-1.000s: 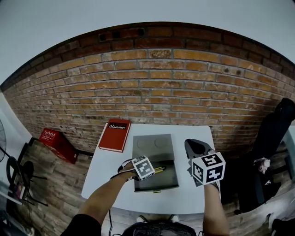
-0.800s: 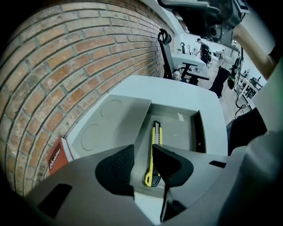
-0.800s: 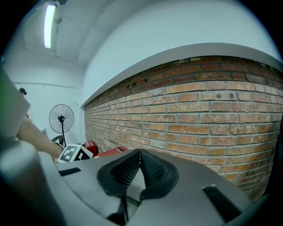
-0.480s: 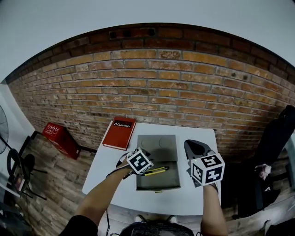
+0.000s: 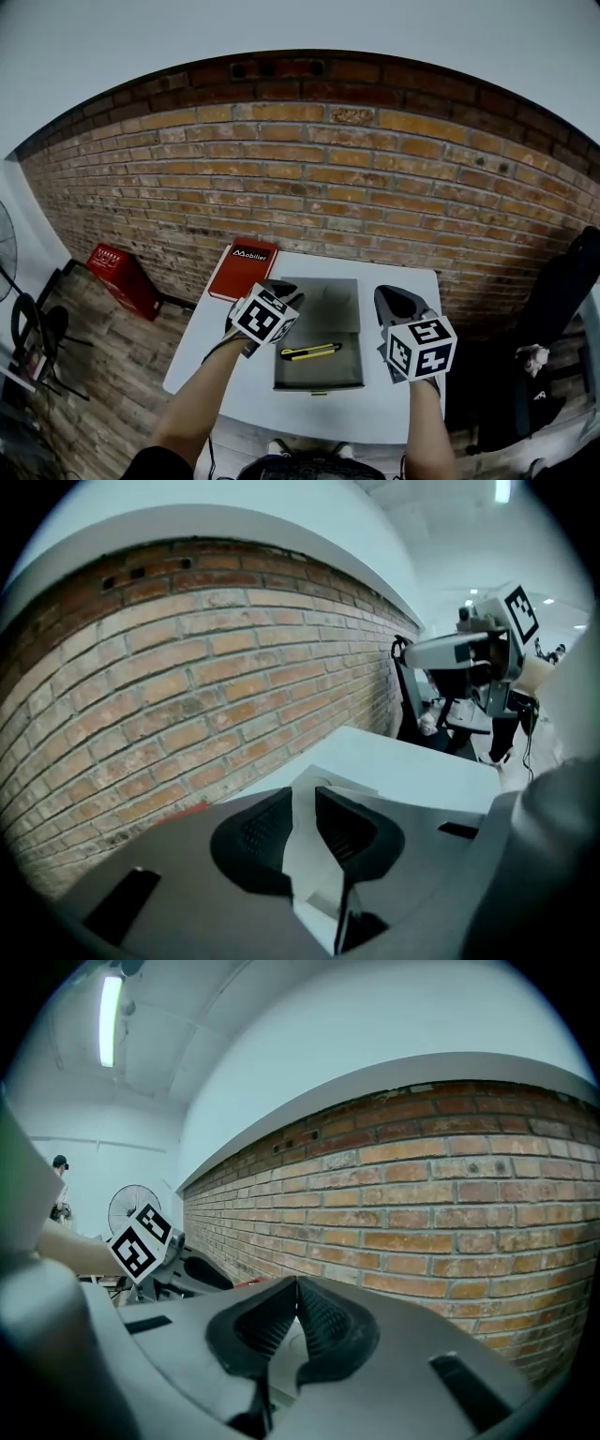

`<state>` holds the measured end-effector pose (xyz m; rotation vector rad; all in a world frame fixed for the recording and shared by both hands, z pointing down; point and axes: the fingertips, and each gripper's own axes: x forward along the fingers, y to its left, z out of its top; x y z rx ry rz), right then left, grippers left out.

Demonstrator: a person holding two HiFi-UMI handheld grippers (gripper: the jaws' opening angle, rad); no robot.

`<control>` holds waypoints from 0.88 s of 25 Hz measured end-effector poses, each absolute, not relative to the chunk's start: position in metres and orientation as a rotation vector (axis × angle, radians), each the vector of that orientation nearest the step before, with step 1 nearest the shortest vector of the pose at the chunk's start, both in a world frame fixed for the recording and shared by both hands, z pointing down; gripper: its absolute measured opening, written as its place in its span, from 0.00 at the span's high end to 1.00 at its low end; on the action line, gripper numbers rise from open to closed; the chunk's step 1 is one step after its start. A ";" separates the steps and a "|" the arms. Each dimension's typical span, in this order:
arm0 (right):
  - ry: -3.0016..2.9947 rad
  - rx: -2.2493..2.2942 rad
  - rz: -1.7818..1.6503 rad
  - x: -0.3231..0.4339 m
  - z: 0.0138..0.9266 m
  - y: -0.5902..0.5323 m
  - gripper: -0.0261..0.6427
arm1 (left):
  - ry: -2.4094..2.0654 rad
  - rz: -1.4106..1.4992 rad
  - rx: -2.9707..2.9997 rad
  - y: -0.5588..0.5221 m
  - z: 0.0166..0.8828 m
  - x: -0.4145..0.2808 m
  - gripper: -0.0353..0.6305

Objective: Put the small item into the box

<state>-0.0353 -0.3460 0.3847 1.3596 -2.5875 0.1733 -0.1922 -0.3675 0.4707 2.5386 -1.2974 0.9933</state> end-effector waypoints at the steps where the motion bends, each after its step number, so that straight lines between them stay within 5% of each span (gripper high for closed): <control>1: -2.589 1.362 0.170 -0.035 0.383 -0.346 0.93 | -1.331 0.949 2.537 -0.368 0.462 -0.195 0.81; 22: -2.672 1.366 0.165 -0.034 0.357 -0.347 0.93 | -1.851 0.387 2.379 -0.343 0.369 -0.263 0.88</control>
